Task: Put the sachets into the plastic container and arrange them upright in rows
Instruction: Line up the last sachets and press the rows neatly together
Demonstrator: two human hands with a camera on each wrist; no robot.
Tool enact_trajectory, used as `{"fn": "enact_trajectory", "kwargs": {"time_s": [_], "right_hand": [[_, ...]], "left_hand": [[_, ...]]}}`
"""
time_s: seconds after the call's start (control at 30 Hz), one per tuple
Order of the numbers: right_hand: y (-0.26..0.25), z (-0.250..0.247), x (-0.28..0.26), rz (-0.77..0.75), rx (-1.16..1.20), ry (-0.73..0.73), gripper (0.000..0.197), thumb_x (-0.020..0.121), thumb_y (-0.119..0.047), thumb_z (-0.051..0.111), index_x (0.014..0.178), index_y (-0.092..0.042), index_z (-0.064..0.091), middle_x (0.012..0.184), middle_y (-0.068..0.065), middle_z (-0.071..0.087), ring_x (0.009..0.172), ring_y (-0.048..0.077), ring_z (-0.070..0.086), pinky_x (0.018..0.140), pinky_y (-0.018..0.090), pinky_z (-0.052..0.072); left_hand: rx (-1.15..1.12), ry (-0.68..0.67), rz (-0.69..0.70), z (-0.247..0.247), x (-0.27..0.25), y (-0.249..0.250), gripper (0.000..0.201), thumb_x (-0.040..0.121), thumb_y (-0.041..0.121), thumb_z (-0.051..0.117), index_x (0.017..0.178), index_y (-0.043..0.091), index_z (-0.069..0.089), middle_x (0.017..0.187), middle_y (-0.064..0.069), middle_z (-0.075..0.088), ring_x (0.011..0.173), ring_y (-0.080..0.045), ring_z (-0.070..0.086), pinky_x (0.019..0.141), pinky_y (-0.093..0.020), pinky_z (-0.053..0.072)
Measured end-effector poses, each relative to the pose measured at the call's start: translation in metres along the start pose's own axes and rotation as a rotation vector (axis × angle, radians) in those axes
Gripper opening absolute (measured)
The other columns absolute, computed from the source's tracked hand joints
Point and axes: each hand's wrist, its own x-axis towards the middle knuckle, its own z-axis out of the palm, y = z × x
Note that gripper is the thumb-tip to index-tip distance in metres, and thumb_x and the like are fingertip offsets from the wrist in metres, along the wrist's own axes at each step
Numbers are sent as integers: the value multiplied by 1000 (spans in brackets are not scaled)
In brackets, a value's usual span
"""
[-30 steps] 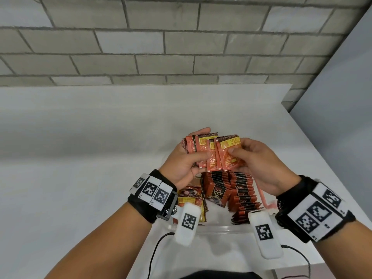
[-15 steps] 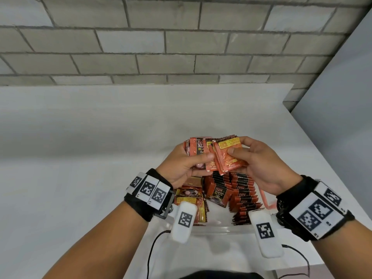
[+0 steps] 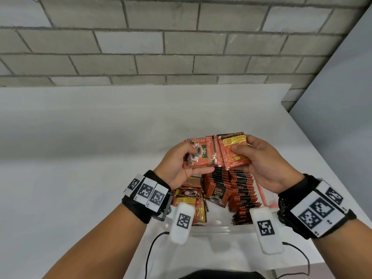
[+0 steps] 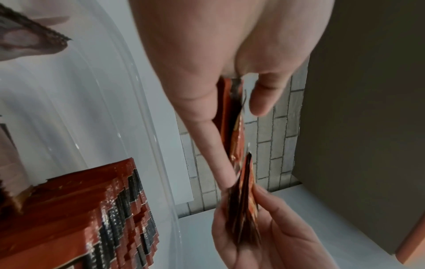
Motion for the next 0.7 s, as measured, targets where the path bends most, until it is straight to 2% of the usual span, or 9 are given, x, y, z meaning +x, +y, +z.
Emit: {"fn": "enact_trajectory", "kwargs": {"time_s": [0.07, 0.2, 0.27, 0.33, 0.43, 0.53, 0.67, 0.7], "right_hand": [[-4, -3, 0, -18, 10, 2, 24, 93, -4, 51, 116, -5, 58, 101, 10, 71, 83, 17, 69, 75, 27, 58], [-20, -9, -3, -47, -29, -30, 22, 94, -3, 46, 105, -9, 64, 90, 4, 73, 76, 13, 67, 72, 24, 56], [-27, -8, -4, -51, -125, -61, 23, 94, -1, 45, 101, -10, 65, 90, 4, 72, 76, 14, 66, 75, 26, 53], [-30, -4, -6, -33, -225, -125, 21, 93, 0, 47, 100, -10, 64, 93, 7, 71, 79, 16, 66, 78, 28, 52], [-26, 1, -7, 19, -261, -180, 19, 93, -1, 49, 104, -10, 62, 98, 8, 71, 83, 18, 66, 75, 27, 55], [-20, 0, -5, 29, -203, -126, 21, 93, -2, 50, 110, -7, 61, 100, 9, 71, 84, 18, 66, 71, 27, 57], [-15, -3, -4, 48, -31, -78, 21, 95, -4, 47, 110, -8, 61, 99, 10, 72, 85, 18, 69, 77, 31, 58], [-13, -3, -4, 47, 11, -67, 21, 95, -4, 46, 110, -8, 61, 99, 10, 72, 85, 18, 69, 79, 32, 58]], "left_hand": [[9, 19, 0, -1, 0, 2, 18, 94, 0, 42, 107, 2, 54, 101, -21, 66, 82, -32, 69, 62, -39, 60], [263, -3, 29, -2, -2, 2, 9, 91, 10, 57, 100, 10, 58, 84, -11, 69, 63, -22, 69, 45, -26, 55], [384, -39, 63, -3, -2, 0, 19, 82, 22, 64, 98, 11, 61, 78, -7, 69, 58, -18, 66, 41, -22, 51], [453, -51, 89, -1, -2, -2, 27, 79, 32, 64, 96, 12, 62, 74, -5, 67, 54, -15, 63, 38, -20, 47], [420, -18, 73, 4, -2, -3, 29, 89, 37, 54, 100, 11, 63, 78, -10, 67, 56, -16, 63, 40, -21, 48], [207, 43, -6, 6, -2, -1, 29, 100, 27, 41, 99, 6, 61, 81, -16, 67, 58, -24, 65, 45, -28, 53], [85, 74, 34, 2, -2, -1, 23, 98, 13, 36, 94, 5, 58, 86, -17, 67, 73, -29, 66, 63, -38, 57], [99, 86, 60, 2, -1, -1, 23, 98, 12, 36, 95, 7, 58, 90, -16, 66, 78, -28, 65, 66, -36, 55]]}}
